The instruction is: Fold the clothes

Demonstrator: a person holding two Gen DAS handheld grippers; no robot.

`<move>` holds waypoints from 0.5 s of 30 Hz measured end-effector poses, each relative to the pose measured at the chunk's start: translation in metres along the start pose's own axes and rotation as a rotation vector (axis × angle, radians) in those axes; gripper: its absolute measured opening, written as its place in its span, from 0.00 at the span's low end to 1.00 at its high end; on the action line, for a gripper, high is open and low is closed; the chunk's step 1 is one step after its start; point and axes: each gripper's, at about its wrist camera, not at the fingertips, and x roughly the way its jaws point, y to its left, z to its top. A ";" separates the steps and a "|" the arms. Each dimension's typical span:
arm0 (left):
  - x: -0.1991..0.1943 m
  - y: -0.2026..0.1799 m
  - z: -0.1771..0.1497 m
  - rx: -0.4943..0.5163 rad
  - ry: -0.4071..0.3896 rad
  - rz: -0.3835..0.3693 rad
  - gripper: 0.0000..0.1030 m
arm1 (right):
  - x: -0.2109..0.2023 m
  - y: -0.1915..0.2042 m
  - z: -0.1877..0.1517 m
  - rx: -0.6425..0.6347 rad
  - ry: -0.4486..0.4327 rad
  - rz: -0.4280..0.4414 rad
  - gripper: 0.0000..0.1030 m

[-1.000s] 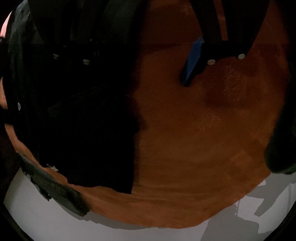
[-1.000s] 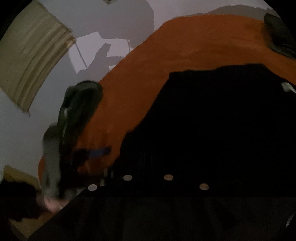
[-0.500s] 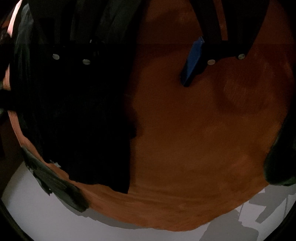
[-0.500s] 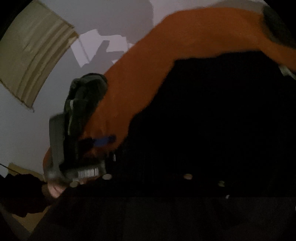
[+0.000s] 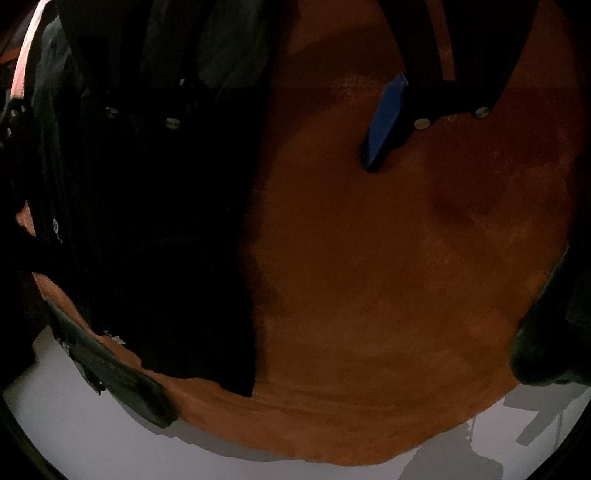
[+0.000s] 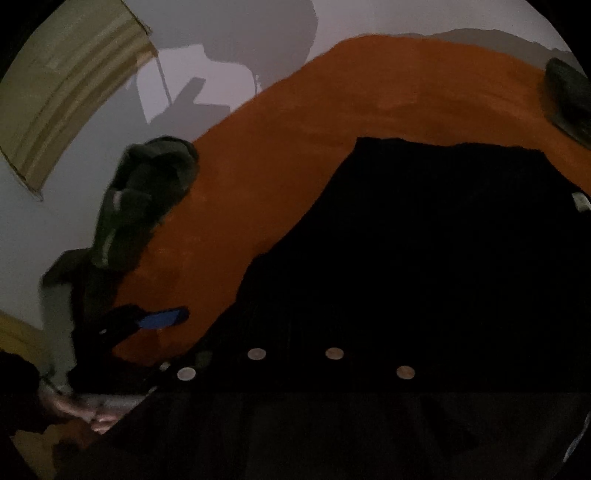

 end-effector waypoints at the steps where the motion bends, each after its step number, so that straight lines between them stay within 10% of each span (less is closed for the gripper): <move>1: 0.000 0.000 0.000 -0.001 0.001 0.000 0.70 | -0.003 0.001 -0.004 0.000 -0.009 0.002 0.02; 15: -0.023 0.010 0.035 -0.141 -0.028 -0.140 0.71 | 0.008 -0.023 -0.051 0.153 0.130 0.094 0.12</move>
